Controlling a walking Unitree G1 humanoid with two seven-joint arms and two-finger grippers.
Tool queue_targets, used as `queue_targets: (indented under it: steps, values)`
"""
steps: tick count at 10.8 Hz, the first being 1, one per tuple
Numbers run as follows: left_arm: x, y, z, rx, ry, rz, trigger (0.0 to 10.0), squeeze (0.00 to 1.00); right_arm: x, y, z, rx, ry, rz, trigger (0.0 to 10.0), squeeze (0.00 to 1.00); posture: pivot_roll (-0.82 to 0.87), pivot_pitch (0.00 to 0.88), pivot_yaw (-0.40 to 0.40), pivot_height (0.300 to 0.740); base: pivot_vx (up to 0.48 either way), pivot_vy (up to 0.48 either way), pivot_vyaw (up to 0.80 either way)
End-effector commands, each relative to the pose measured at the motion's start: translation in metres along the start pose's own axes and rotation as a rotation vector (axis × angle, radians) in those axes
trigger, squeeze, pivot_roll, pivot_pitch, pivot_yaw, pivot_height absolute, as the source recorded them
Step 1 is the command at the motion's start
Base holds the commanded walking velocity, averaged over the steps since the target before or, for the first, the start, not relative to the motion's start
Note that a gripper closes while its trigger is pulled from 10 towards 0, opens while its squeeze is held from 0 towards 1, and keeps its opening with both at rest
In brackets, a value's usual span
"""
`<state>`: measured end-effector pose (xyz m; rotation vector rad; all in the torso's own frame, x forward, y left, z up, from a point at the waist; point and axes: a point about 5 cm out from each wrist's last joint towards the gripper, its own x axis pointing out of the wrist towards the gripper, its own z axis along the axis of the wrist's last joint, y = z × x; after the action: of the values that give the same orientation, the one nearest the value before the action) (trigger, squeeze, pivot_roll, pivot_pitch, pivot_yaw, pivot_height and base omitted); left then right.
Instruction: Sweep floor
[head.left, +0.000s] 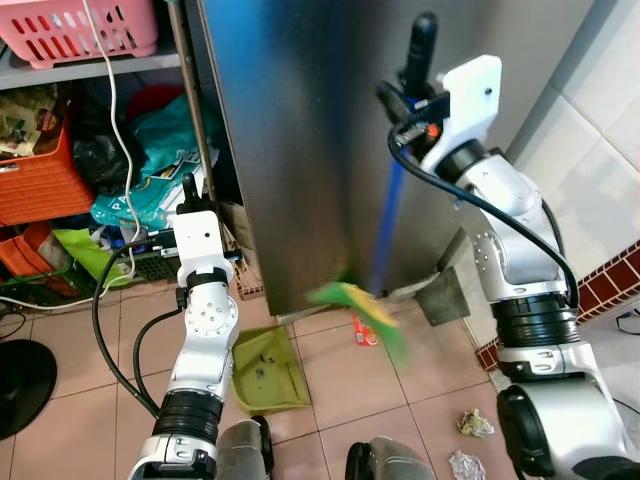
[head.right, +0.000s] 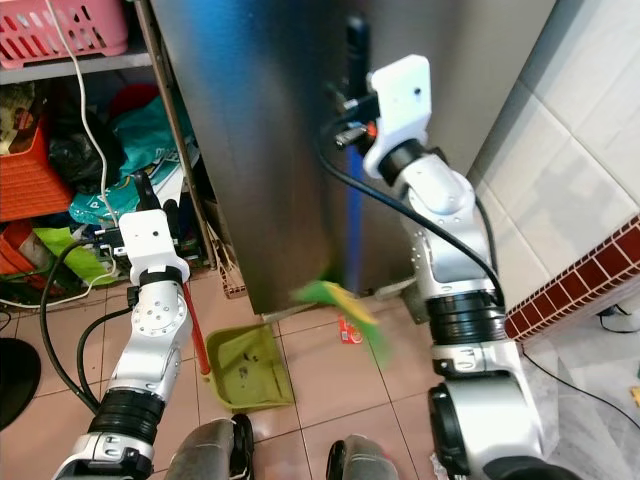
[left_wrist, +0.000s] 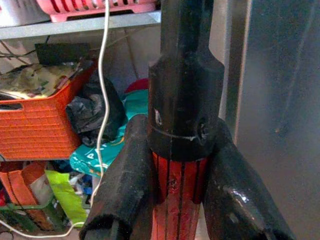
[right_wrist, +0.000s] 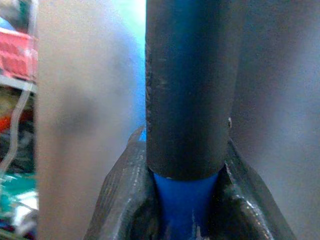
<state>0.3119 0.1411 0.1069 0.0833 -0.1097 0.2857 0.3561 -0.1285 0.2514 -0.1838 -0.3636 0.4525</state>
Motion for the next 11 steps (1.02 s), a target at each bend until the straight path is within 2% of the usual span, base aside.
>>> queue_targets:
  steps: [1,5,7,11]
  values:
    - [0.003,-0.002,0.013,-0.022,-0.066,-0.008,10.0,0.00,0.001,-0.002,0.013,-0.052,-0.088,-0.021,10.0,0.00,-0.06,0.141,-0.022,0.740,0.000,0.000,0.00]
    - [0.003,-0.002,0.014,-0.027,-0.073,-0.018,10.0,0.00,-0.013,0.013,-0.019,-0.082,-0.036,-0.074,10.0,0.00,-0.06,0.143,-0.022,0.740,0.000,0.000,0.00]
    - [0.004,-0.003,0.022,-0.043,-0.105,-0.026,10.0,0.00,-0.023,0.030,-0.036,-0.088,-0.008,-0.129,10.0,0.00,-0.05,0.143,-0.018,0.740,0.000,0.000,0.00]
    - [0.005,-0.004,0.020,-0.045,-0.105,-0.040,10.0,0.00,-0.033,0.070,-0.063,-0.010,0.073,-0.040,10.0,0.00,-0.05,0.150,-0.014,0.740,0.000,0.000,0.00]
